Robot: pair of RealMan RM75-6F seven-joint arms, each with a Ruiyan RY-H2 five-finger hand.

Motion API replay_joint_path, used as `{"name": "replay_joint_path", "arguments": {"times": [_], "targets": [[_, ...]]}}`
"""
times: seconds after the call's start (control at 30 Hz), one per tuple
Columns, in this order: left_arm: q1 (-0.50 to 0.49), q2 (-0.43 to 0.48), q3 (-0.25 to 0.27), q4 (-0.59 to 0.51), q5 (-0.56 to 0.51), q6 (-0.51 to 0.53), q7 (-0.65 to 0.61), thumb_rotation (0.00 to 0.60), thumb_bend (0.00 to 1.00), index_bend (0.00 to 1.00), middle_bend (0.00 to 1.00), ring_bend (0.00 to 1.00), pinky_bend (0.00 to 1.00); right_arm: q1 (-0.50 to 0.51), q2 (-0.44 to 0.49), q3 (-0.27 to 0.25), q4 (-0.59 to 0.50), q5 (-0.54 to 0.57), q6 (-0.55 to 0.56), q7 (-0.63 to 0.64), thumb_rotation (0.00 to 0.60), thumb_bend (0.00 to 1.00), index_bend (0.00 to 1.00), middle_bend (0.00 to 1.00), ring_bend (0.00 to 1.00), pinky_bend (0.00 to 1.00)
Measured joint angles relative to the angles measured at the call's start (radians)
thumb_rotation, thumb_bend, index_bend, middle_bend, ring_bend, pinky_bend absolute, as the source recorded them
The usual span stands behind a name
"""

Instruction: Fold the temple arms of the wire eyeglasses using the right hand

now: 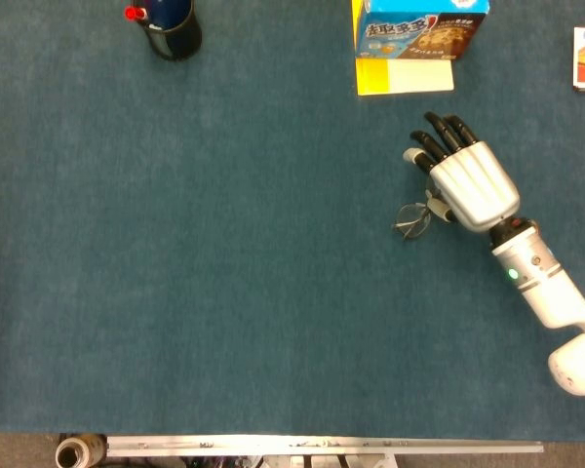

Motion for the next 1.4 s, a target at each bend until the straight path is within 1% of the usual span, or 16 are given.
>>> {"name": "replay_joint_path", "arguments": {"times": [0.2,0.3,0.4,0.5,0.7,0.83,0.93,1.13,1.27,1.4], "targets": [[-0.001,-0.001,0.0,0.002,-0.002,-0.003,0.0,0.6,0.1,0.21,0.22,0.23,0.49,-0.005,0.031,0.008,-0.045,-0.011,0.042,0.009,0.6,0.03,0.34,0.25,0.08,0.16],[-0.001,-0.001,0.0,0.001,-0.002,-0.004,0.004,0.6,0.1,0.21,0.22,0.23,0.49,-0.011,0.069,0.013,-0.101,-0.017,0.069,-0.001,0.6,0.04,0.34,0.25,0.08,0.16],[-0.002,-0.003,0.001,0.002,-0.002,-0.006,0.009,0.6,0.1,0.21,0.22,0.23,0.49,-0.022,0.124,0.018,-0.185,-0.022,0.097,-0.027,0.6,0.05,0.34,0.25,0.08,0.16],[-0.004,-0.006,0.002,0.002,-0.003,-0.01,0.017,0.6,0.1,0.21,0.22,0.23,0.49,-0.038,0.197,0.024,-0.295,-0.026,0.127,-0.063,0.6,0.07,0.34,0.25,0.08,0.16],[-0.007,-0.01,0.005,-0.002,0.0,-0.015,0.029,0.6,0.1,0.21,0.22,0.23,0.49,-0.096,0.381,0.031,-0.535,-0.017,0.185,-0.154,0.6,0.08,0.34,0.25,0.08,0.16],[-0.009,-0.013,0.005,-0.001,-0.003,-0.019,0.034,0.6,0.1,0.21,0.22,0.23,0.49,-0.155,0.508,0.033,-0.651,0.032,0.21,-0.219,0.6,0.08,0.34,0.25,0.08,0.16],[-0.011,-0.015,0.006,-0.001,-0.004,-0.024,0.036,0.6,0.1,0.21,0.22,0.23,0.49,-0.196,0.573,0.033,-0.707,0.095,0.215,-0.247,0.6,0.08,0.34,0.25,0.08,0.16],[-0.017,-0.02,0.006,0.002,-0.011,-0.036,0.043,0.6,0.1,0.22,0.22,0.23,0.49,-0.279,0.664,0.022,-0.8,0.206,0.213,-0.271,0.6,0.08,0.34,0.25,0.08,0.16],[-0.019,-0.025,0.004,0.007,-0.015,-0.038,0.045,0.6,0.1,0.22,0.21,0.23,0.49,-0.324,0.684,0.006,-0.827,0.217,0.236,-0.249,0.6,0.08,0.34,0.25,0.08,0.16],[-0.021,-0.033,0.001,0.018,-0.022,-0.039,0.045,0.6,0.1,0.22,0.2,0.23,0.49,-0.363,0.69,-0.012,-0.834,0.189,0.273,-0.205,0.6,0.08,0.34,0.25,0.08,0.16]]}}
